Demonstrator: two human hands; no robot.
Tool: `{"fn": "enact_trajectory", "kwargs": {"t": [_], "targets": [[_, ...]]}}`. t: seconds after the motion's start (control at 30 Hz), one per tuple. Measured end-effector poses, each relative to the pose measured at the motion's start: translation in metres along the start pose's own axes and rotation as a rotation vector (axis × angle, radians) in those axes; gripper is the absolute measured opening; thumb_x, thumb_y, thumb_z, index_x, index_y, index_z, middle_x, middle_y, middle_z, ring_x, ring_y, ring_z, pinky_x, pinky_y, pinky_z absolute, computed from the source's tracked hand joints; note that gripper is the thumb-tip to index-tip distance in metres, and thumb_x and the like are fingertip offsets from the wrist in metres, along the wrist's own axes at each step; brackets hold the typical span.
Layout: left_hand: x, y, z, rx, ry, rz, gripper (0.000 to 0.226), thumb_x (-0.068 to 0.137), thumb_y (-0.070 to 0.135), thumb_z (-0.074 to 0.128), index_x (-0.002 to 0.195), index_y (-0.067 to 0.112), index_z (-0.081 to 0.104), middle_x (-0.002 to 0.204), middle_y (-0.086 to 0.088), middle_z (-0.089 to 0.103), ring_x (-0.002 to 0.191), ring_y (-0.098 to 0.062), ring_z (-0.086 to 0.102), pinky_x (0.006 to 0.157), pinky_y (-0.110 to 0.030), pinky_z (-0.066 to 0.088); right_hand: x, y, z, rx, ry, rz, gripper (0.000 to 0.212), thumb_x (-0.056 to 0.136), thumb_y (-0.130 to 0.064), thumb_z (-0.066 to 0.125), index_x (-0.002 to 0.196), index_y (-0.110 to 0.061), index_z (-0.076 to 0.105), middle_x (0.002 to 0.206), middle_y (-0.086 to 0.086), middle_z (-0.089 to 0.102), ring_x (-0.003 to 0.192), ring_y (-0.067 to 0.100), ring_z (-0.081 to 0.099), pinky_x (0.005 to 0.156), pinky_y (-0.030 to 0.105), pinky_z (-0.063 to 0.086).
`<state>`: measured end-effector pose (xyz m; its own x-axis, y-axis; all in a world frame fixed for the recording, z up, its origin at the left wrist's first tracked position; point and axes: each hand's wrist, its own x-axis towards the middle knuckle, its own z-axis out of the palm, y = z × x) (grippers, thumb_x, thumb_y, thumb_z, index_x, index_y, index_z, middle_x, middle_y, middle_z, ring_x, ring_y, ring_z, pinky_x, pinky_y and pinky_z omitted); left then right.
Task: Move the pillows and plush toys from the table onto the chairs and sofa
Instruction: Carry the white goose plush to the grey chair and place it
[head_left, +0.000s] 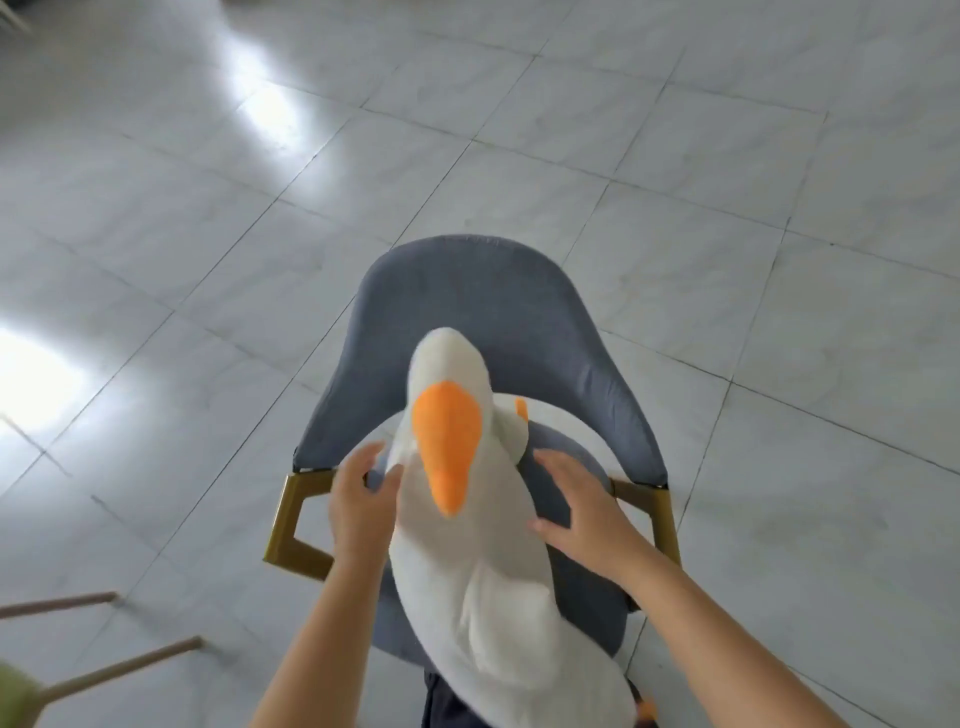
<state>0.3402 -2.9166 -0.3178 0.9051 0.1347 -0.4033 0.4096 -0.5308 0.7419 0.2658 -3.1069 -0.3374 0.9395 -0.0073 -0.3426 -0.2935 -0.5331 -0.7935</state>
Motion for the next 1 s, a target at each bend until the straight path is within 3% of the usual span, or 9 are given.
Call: {"fn": "enact_trajectory", "kwargs": {"t": [0.07,0.13,0.23,0.3,0.4,0.5,0.67,0.77,1.0], "targets": [[-0.026,-0.028,-0.001,-0.047,0.183,-0.182,0.007,0.089,0.011,0.052,0.084,0.010,0.055,0.086,-0.010,0.058,0.085,-0.026,0.052,0.067,-0.028,0.038,0.021,-0.001,0.023,-0.047,-0.145,-0.016,0.055,0.084,-0.017,0.057,0.133,-0.020,0.032,0.135,-0.009,0.037,0.126,0.010,0.034,0.103,0.026,0.029],[-0.054,-0.067,-0.003,-0.093,0.186,-0.329,0.023,0.090,0.008,0.048,0.068,0.014,0.052,0.073,-0.007,0.055,0.071,-0.020,0.050,0.058,-0.024,0.039,0.036,-0.001,0.052,-0.141,-0.305,-0.027,0.058,0.087,-0.016,0.051,0.139,-0.018,0.025,0.147,0.004,0.026,0.135,0.021,0.025,0.109,0.031,0.023],[-0.082,-0.114,-0.008,-0.132,0.194,-0.506,0.013,0.087,0.013,0.056,0.095,0.005,0.062,0.099,-0.020,0.064,0.087,-0.029,0.059,0.084,-0.037,0.053,0.045,-0.007,0.079,-0.289,-0.459,-0.068,0.057,0.091,-0.019,0.044,0.141,-0.020,0.015,0.153,0.006,0.008,0.138,0.023,0.013,0.112,0.030,0.013],[-0.107,-0.127,-0.011,-0.237,0.211,-0.488,0.027,0.087,0.015,0.056,0.107,-0.002,0.060,0.095,-0.019,0.062,0.081,-0.026,0.055,0.072,-0.008,0.050,0.049,-0.013,0.093,-0.355,-0.501,-0.088,0.057,0.093,-0.022,0.042,0.142,-0.021,0.012,0.154,0.006,0.002,0.139,0.025,0.009,0.112,0.031,0.011],[-0.145,-0.134,-0.006,-0.222,0.174,-0.354,0.054,0.057,0.048,0.046,0.105,0.032,0.064,0.105,-0.009,0.062,0.086,-0.017,0.055,0.076,-0.003,0.040,0.056,-0.025,0.111,-0.463,-0.535,-0.121,0.058,0.092,-0.019,0.042,0.141,-0.024,0.012,0.154,0.002,0.003,0.138,0.027,0.010,0.111,0.036,0.017],[-0.145,-0.144,0.001,-0.041,0.129,-0.378,0.086,0.052,0.047,0.059,0.130,0.015,0.044,0.126,-0.001,0.050,0.116,-0.017,0.048,0.093,-0.022,0.036,0.063,-0.038,0.126,-0.597,-0.581,-0.186,0.061,0.089,-0.017,0.045,0.141,-0.026,0.014,0.153,0.002,0.005,0.138,0.026,0.007,0.110,0.039,0.019],[-0.090,-0.151,-0.005,0.372,0.077,-0.514,0.077,0.072,0.042,0.067,0.132,0.009,0.032,0.131,-0.008,0.047,0.121,-0.028,0.045,0.100,-0.040,0.039,0.093,-0.061,0.155,-0.866,-0.625,-0.369,0.084,0.079,-0.014,0.058,0.142,-0.025,0.002,0.154,-0.001,0.000,0.140,0.021,-0.007,0.113,0.045,0.005],[-0.060,-0.159,-0.018,0.300,0.070,-0.702,0.081,0.072,0.047,0.067,0.130,0.004,0.032,0.134,-0.012,0.045,0.126,-0.031,0.041,0.103,-0.042,0.034,0.116,-0.088,0.183,-1.036,-0.704,-0.406,0.097,0.073,-0.005,0.063,0.141,-0.024,-0.003,0.154,-0.002,-0.003,0.140,0.022,-0.011,0.112,0.052,0.002],[-0.034,-0.185,-0.034,-0.104,0.181,-0.778,0.041,0.085,0.036,0.056,0.112,0.007,0.047,0.117,-0.012,0.058,0.110,-0.033,0.052,0.084,-0.036,0.041,0.123,-0.091,0.210,-1.137,-0.606,-0.478,0.031,0.082,0.002,0.037,0.105,-0.007,0.055,0.115,0.009,0.055,0.119,0.025,0.042,0.110,0.056,0.000]]}}
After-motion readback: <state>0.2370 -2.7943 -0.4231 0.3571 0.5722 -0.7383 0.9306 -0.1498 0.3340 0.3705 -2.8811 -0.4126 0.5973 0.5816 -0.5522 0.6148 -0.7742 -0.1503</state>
